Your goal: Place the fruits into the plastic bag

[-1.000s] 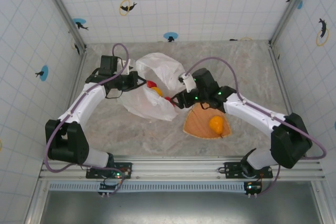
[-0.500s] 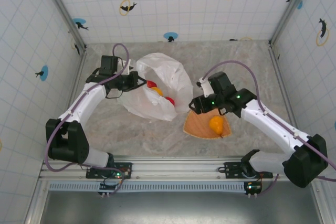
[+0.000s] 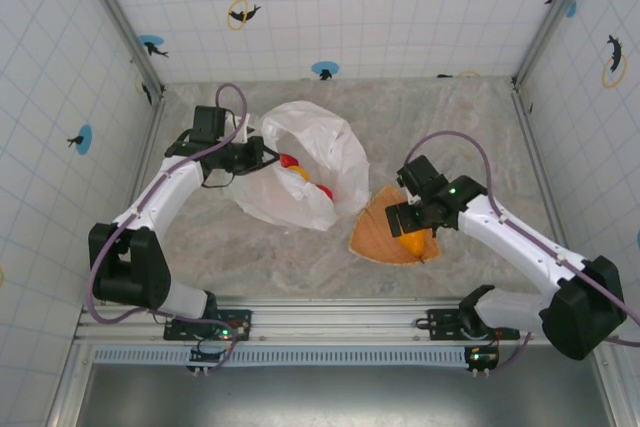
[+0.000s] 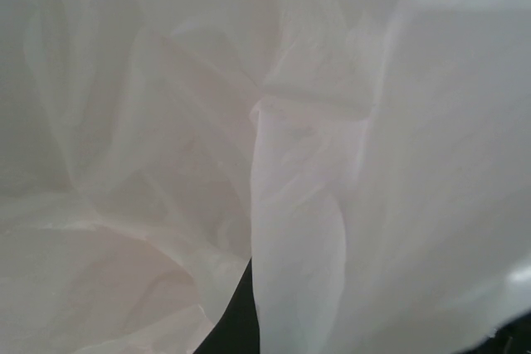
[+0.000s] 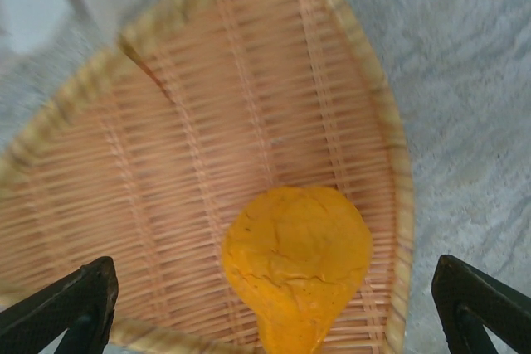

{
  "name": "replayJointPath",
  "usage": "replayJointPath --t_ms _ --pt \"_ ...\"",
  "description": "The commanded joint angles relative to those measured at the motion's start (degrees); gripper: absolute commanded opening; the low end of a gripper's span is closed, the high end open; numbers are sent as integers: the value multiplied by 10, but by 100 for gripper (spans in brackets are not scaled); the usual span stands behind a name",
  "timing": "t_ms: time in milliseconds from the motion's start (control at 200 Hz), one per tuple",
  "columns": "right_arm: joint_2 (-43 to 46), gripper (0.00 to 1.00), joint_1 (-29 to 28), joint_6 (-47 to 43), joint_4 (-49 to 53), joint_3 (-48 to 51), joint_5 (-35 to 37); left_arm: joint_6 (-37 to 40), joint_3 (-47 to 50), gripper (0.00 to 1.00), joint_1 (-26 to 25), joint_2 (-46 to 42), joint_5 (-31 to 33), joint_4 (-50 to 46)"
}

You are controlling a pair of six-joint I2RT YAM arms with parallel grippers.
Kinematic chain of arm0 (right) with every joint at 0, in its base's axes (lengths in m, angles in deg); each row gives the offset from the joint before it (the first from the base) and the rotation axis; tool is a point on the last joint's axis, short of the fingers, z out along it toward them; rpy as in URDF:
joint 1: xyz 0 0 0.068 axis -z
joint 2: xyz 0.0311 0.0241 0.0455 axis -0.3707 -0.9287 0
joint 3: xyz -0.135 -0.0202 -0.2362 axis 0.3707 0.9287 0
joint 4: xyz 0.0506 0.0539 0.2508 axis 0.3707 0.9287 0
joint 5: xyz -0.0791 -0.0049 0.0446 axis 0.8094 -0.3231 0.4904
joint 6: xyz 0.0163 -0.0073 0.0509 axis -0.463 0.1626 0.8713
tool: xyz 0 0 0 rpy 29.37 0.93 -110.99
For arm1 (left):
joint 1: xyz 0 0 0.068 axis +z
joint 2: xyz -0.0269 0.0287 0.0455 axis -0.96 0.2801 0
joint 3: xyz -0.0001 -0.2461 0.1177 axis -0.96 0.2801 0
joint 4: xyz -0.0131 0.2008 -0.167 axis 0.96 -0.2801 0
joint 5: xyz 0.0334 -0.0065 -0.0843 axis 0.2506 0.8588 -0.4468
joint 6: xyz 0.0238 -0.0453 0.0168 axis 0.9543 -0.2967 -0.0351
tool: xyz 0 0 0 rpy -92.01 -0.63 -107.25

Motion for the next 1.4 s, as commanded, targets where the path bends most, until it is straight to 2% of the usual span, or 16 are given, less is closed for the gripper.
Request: replayJointPath --t_ms 0,155,350,761,966,1161,1276,1396 --pt "-22 100 0 9 8 16 22 8 4 0 1 1 -4 12" --pt "-60 100 -4 5 -16 37 17 8 6 0 0 2 -4 12" --pt "-96 95 -9 -2 -41 56 20 8 8 0 1 0 -4 11" --pt "-128 74 -10 -17 -70 65 13 10 9 0 0 1 -5 9" --pt "-108 64 -11 -24 -41 35 31 10 8 0 0 1 -5 9" --pt "-70 61 -11 -43 -24 -24 32 10 7 0 0 0 -5 8" --pt "-39 58 -19 -70 -68 -44 -4 10 6 0 1 0 -5 7" --pt "-18 56 -36 -82 -161 -47 -59 9 5 0 1 -1 -6 7"
